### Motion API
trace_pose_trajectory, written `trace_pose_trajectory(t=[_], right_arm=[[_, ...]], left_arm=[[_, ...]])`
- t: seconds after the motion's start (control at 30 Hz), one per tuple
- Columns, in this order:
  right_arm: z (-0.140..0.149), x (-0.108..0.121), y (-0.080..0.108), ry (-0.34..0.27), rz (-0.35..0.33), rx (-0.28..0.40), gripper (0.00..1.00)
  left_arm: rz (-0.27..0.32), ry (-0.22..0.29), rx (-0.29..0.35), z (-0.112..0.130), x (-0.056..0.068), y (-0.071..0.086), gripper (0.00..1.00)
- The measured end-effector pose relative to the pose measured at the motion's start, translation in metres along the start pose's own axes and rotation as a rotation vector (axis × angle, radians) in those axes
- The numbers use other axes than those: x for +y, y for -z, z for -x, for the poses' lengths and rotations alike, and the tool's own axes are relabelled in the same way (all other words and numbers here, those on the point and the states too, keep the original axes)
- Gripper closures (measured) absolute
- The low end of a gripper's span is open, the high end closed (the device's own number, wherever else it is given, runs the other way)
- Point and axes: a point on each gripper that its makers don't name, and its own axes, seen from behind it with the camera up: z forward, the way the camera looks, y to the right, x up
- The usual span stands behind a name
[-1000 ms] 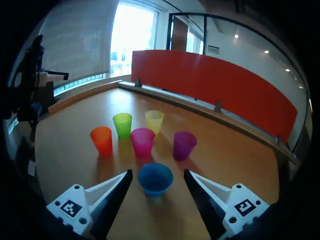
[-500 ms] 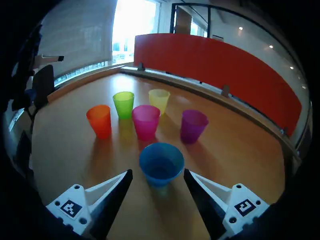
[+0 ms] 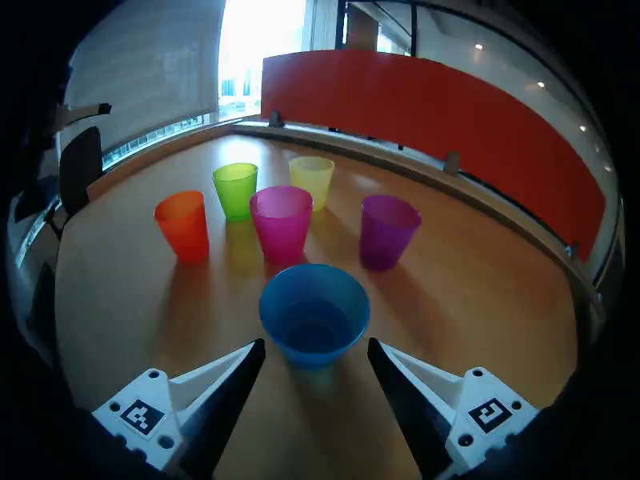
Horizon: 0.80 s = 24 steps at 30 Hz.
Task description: Pour water
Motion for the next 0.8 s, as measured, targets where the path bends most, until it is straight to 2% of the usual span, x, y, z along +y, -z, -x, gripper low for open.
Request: trace_pose_trajectory(t=[0.4,0.8], right_arm=[[-0.004,-0.002,-0.017,0.0,-0.012,0.012,0.0],[-0.007,-0.001,-0.022,0.012,-0.018,0.024,0.01]], left_arm=[[-0.01,0.004,-0.01,0.004,0.002,0.0,0.1],[-0.009,0.002,-0.014,0.005,0.003,-0.003,0.1]])
